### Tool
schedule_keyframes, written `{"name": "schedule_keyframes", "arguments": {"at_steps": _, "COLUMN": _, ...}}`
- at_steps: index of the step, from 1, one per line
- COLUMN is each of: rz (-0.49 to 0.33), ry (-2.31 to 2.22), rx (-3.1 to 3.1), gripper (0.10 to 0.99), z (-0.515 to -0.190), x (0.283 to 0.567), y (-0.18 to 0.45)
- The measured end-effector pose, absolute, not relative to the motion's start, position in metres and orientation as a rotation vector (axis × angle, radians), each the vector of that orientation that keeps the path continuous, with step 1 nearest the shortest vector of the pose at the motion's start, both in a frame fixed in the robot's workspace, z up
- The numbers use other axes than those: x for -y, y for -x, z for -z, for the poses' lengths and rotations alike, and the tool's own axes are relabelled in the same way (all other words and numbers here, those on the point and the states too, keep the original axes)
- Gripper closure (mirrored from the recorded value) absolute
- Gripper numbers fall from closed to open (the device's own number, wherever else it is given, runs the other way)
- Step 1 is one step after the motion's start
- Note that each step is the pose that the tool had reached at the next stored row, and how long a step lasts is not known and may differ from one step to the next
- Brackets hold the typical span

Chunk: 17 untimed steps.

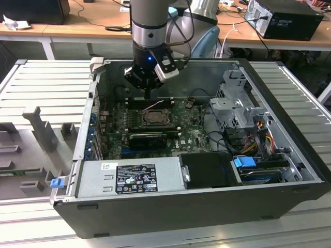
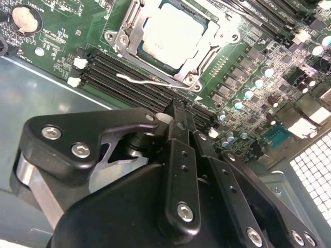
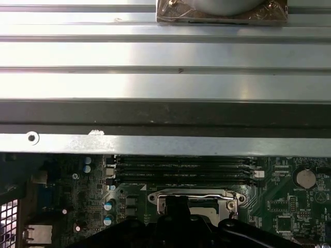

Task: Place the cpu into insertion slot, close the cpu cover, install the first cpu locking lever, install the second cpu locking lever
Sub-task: 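Install the first cpu locking lever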

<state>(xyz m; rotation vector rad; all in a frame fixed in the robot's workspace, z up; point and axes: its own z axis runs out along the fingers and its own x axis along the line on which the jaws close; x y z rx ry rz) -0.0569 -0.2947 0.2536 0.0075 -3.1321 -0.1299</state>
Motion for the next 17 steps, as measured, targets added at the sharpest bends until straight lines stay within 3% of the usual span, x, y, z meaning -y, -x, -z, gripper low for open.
{"name": "schedule_keyframes", "arguments": {"at_steps": 17, "rz": 0.131, "ry": -0.028, "rx": 3.132, "gripper": 0.98, "z": -0.24, "x": 0.295, "y": 0.041}}
